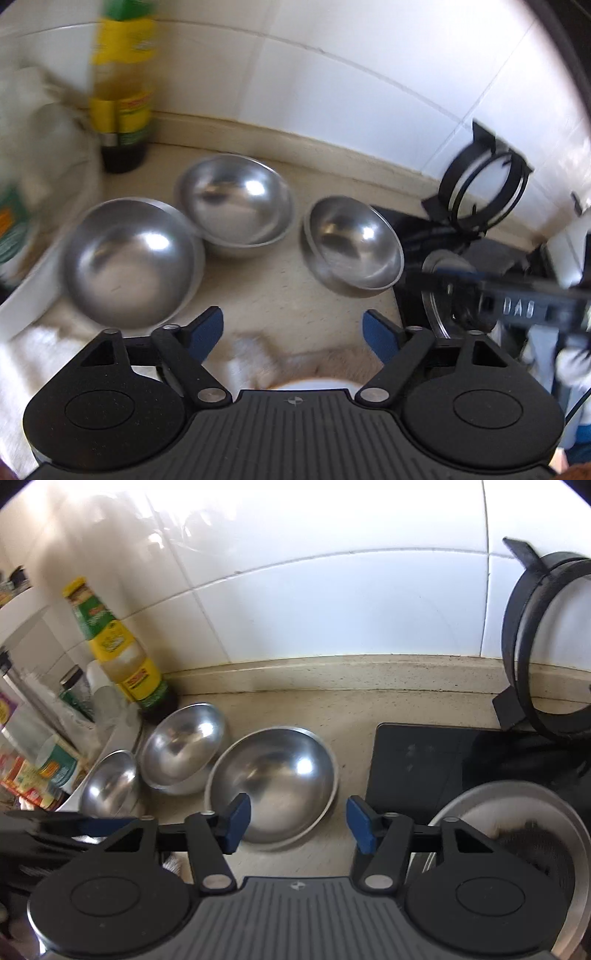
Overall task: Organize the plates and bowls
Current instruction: 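Move both grippers to a steel bowl and grasp its rim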
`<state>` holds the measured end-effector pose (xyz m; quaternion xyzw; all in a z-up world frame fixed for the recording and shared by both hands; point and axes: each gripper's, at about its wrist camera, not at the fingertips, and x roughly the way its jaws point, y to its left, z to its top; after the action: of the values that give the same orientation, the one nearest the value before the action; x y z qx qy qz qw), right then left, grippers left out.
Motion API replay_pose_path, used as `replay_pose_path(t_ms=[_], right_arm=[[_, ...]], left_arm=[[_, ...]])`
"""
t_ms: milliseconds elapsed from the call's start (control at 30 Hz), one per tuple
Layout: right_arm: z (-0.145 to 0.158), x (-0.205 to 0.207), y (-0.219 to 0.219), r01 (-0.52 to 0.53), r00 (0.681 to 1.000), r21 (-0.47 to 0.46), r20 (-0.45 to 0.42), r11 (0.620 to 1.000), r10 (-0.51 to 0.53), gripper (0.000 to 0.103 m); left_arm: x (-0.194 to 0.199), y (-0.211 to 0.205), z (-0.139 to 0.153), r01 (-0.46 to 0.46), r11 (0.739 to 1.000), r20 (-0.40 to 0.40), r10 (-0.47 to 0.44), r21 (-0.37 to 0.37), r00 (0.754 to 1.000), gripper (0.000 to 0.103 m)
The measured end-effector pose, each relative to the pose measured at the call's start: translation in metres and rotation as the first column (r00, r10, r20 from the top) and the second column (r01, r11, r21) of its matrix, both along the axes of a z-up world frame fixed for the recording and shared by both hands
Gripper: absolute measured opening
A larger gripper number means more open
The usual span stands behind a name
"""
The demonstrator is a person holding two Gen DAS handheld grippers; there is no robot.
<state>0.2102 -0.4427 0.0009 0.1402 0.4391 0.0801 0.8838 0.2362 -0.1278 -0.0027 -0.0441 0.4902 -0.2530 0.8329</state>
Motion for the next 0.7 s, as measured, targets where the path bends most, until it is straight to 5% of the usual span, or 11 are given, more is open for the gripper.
replay_pose_path(t_ms=[133,433,700], right_arm=[[-0.016,0.03,-0.009,-0.039,0.998,0.008,-0.053,0.999,0.039,0.049],[-0.056,0.06,-0.009,-0.111,0.983,0.1,-0.138,0.989,0.125,0.041],[-0.064,0.043,0.004,-0.157,0.966,0.145,-0.184,0.977,0.182,0.04]], left_arm=[[0.023,-0.037,-0.018,0.005,0.999,-0.06,-0.002,0.049,0.998,0.057],[0.044,-0.068,-0.031,-0.056,0.996,-0.069,0.061,0.066,0.996,0.05],[0.045,-0.074,-0.045,-0.037,0.99,-0.09,0.049,0.135,0.995,0.037]])
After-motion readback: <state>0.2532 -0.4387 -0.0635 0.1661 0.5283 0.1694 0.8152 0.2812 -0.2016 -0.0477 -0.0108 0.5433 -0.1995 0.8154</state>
